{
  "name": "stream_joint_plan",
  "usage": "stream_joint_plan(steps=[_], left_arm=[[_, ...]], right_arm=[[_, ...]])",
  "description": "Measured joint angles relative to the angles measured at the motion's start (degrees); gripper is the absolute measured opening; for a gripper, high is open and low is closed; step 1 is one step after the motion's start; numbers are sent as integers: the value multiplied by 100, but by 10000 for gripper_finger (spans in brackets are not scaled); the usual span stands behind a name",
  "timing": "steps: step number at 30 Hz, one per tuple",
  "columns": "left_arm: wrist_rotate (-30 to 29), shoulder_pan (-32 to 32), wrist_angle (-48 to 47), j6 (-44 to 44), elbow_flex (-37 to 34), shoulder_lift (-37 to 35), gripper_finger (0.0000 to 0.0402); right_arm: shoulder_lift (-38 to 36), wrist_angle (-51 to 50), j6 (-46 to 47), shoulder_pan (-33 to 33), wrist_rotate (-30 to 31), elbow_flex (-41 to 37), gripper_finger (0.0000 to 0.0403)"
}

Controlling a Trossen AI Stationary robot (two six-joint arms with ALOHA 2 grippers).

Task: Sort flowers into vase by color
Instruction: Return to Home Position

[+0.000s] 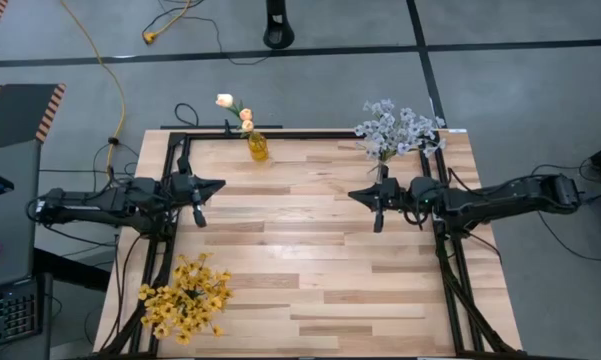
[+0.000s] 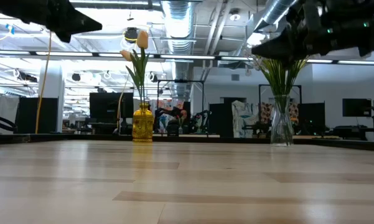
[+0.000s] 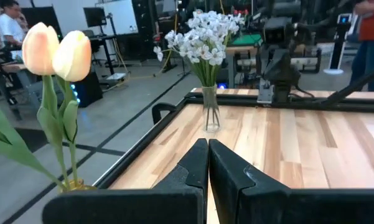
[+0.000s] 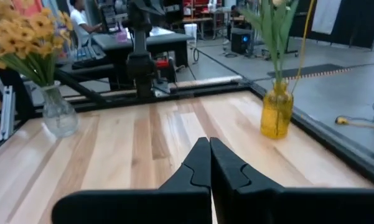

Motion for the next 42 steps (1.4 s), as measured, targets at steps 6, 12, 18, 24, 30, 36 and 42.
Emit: stream_joint_plan(steps=[6,12,18,24,30,36,42], left_arm=[[7,0,144,-40,-381,-462,0],[5,-1,152,-294,-820,-909,0],[1,-1,205,-380,-1236,-1402,0],[-38,-1,280,-336,-1610,-1977,0],[-63,-1,708,-127,-1980,-1975,0],[38,-1,1324,260,-2327,-1971,0],[318,-1,1281,423,-2327,-1978,0]], right_arm=[[-74,388,141,93,10,-455,20],[-73,896,131,172,83,-847,20],[-236,1002,199,208,308,-1066,20],[-1144,914,-59,246,324,-1305,20],[-2292,326,-98,242,379,-1610,20],[-3139,-267,-102,244,545,-1727,20],[-3604,-983,-226,244,567,-1729,20]])
